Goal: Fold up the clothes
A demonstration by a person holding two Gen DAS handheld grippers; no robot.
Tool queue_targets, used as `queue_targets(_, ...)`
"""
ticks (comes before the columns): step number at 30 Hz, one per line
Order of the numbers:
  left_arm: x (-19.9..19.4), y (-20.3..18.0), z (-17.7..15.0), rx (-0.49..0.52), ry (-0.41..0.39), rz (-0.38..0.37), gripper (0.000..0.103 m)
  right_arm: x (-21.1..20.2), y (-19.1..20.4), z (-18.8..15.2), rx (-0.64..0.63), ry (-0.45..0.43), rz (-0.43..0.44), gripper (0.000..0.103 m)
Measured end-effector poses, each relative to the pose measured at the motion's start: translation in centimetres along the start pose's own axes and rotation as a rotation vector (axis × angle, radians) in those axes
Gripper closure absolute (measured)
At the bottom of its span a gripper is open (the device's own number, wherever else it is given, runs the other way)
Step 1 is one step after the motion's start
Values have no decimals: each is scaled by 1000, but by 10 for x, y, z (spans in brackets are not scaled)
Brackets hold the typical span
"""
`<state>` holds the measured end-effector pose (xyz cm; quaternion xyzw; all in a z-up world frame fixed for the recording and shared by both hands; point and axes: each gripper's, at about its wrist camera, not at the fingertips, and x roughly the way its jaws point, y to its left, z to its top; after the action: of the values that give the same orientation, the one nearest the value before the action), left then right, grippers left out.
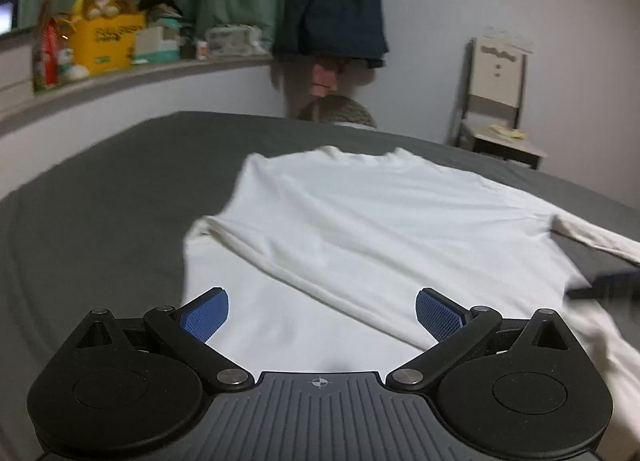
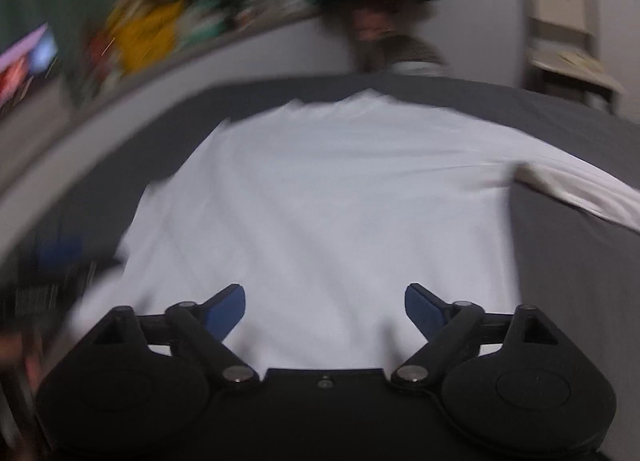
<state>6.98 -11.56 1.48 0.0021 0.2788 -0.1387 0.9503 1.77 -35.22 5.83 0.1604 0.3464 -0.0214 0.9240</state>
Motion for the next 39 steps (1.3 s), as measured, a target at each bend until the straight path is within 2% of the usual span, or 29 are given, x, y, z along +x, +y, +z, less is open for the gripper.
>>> queue_targets(3, 6, -4, -5, 34, 6, -38, 0, -14, -60, 21, 226, -40, -37, 16)
queue_targets(7, 18, -6, -14, 114, 35, -66, 0, -28, -145, 38, 449, -92, -169, 16)
queue_targets(10, 30, 0, -15, 151, 64, -58, 0, -36, -196, 41, 549, -120, -279, 19)
queue_targets(13, 37, 7, -11, 146, 74, -31, 0, -37, -231, 43, 579, -136, -376, 20)
queue_targets(16, 47, 16, -11, 96, 103, -44, 0, -37, -253, 46, 602, -159, -431, 20)
queue_targets(20, 62, 16, -20, 118, 169, -44, 0, -32, -270, 44, 616, -157, -460, 20)
queue_targets(22, 63, 10, -23, 147, 156, -30, 0, -32, -276, 41, 594, -155, -442, 20)
queue_targets(27, 63, 8, -29, 133, 128, -28, 0, -44, -283, 34, 551, -178, -388, 20)
queue_targets(36, 63, 9, -32, 128, 99, -28, 0, -73, -327, 25, 647, -282, -434, 21)
queue_targets(39, 63, 9, -33, 125, 96, -30, 0, -76, -341, 24, 666, -295, -453, 25)
